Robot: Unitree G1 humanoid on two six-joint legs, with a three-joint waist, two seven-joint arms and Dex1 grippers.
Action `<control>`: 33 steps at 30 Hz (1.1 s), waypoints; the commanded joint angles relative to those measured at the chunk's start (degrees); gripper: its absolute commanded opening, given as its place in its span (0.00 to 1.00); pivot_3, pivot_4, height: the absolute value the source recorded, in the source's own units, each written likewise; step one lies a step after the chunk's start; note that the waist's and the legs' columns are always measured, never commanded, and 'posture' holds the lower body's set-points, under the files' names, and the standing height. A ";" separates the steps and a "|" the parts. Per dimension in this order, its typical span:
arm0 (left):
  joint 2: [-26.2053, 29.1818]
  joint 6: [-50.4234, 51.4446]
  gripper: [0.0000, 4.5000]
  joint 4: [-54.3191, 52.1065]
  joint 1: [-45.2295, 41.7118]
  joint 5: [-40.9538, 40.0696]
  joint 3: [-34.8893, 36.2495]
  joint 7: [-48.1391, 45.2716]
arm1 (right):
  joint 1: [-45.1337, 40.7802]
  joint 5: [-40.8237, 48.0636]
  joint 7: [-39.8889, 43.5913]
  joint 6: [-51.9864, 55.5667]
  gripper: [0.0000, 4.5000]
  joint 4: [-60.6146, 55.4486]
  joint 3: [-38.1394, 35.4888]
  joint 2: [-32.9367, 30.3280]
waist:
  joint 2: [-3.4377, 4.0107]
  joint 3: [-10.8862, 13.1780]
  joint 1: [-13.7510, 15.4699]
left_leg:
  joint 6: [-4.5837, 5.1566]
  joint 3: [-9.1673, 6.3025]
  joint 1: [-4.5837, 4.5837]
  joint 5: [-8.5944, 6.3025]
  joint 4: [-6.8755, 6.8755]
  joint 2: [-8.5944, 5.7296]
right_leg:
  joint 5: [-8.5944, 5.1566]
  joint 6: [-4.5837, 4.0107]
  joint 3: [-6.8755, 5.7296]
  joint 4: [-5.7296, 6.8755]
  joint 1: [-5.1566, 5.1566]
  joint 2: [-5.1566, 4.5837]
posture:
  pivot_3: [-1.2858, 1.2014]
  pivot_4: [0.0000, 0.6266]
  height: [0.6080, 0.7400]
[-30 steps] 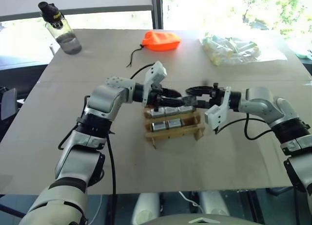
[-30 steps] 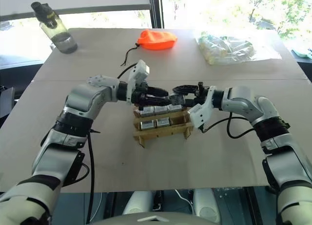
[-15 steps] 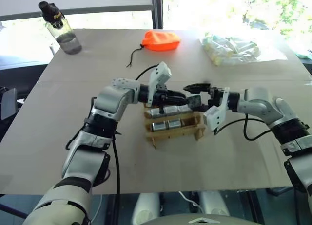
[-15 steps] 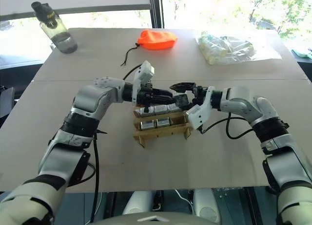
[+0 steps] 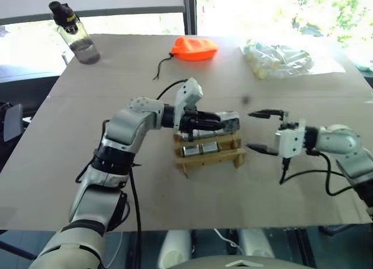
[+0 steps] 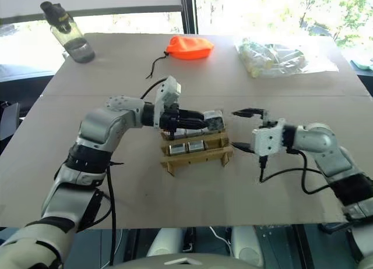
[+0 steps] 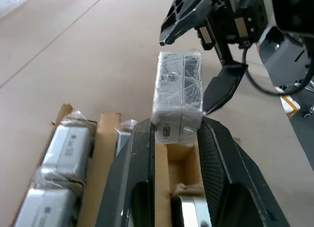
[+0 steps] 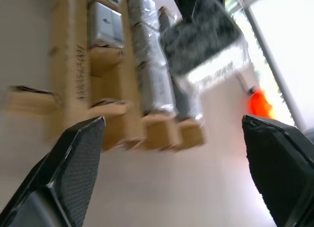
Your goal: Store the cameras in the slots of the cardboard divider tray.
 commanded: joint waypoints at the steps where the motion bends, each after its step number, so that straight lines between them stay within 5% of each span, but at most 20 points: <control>1: 0.98 0.59 0.15 -7.19 2.10 -0.23 0.40 2.64 | 7.65 16.18 4.76 15.85 0.98 -6.20 -7.82 -2.96 | 0.00 0.00 0.30 | 0.01 0.00 0.02 0.00 0.02 0.00 | 0.00 0.00 0.01 0.01 0.03 0.00 | 0.52 0.24 0.89; 7: 0.97 -0.43 0.15 -12.49 6.10 1.84 -1.22 6.99 | 17.98 24.71 8.42 28.31 0.98 -5.40 -15.74 -1.99 | -0.01 0.00 0.78 | 0.05 -0.03 0.23 -0.02 0.03 0.00 | -0.01 -0.01 0.03 -0.01 0.24 0.08 | 0.52 0.24 0.89; 15: -2.58 0.23 0.15 -14.48 8.21 4.56 -4.61 13.81 | 20.45 26.69 19.49 26.83 0.98 2.98 -23.98 3.10 | -0.01 -0.01 0.95 | 0.08 -0.06 0.23 -0.02 0.11 -0.03 | 0.00 0.00 0.05 -0.05 0.31 0.11 | 0.52 0.24 0.89; 33: -2.06 1.37 0.15 -17.81 11.36 6.37 -6.16 20.17 | 12.75 25.28 38.21 21.36 0.98 11.09 -25.57 8.65 | 0.01 -0.03 0.92 | 0.07 -0.08 0.28 -0.02 0.11 -0.02 | 0.00 0.00 0.03 -0.05 0.34 0.10 | 0.52 0.24 0.89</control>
